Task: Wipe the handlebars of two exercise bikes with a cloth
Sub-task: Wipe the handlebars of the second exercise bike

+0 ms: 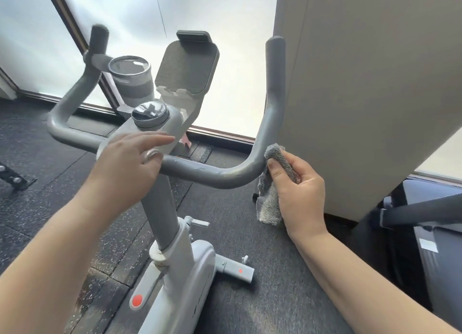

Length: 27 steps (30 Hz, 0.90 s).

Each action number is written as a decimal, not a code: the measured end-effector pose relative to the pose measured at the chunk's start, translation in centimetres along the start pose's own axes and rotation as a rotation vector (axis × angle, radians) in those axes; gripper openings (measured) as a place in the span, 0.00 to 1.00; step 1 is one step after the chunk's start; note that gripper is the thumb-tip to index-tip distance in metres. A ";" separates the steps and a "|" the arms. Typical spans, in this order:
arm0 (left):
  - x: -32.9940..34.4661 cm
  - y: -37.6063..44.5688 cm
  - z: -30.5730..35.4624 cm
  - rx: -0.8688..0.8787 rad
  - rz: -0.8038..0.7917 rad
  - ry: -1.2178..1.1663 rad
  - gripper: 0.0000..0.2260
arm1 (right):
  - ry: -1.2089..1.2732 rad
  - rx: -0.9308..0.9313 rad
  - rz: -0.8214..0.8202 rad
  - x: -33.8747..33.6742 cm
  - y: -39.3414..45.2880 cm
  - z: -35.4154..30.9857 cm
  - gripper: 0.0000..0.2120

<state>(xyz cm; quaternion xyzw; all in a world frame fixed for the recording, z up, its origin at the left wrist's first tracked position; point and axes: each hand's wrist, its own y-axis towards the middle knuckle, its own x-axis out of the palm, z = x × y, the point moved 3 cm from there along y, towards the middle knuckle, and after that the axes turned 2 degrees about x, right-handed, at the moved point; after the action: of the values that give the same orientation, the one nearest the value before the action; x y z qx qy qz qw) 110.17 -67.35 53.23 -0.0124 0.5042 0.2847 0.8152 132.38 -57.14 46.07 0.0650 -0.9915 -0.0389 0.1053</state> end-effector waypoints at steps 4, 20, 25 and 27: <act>-0.4 -0.2 -2.1 0.045 -0.015 0.011 0.15 | -0.063 -0.021 0.066 0.6 -1.4 0.4 0.11; -1.2 0.8 -8.3 0.134 0.053 0.001 0.13 | -0.241 -0.062 0.348 6.4 -7.9 0.7 0.14; -0.7 0.9 -9.0 0.198 0.059 0.010 0.12 | -0.251 -0.017 0.342 8.9 -9.3 1.5 0.14; -0.5 0.8 -9.2 0.221 0.061 0.023 0.13 | -0.233 -0.005 0.338 10.2 -9.6 1.9 0.14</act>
<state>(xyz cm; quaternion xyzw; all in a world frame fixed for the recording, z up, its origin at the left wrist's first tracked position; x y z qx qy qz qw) 102.15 -69.72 49.37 0.0897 0.5419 0.2520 0.7968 123.24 -67.88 45.41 -0.1077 -0.9937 -0.0303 -0.0049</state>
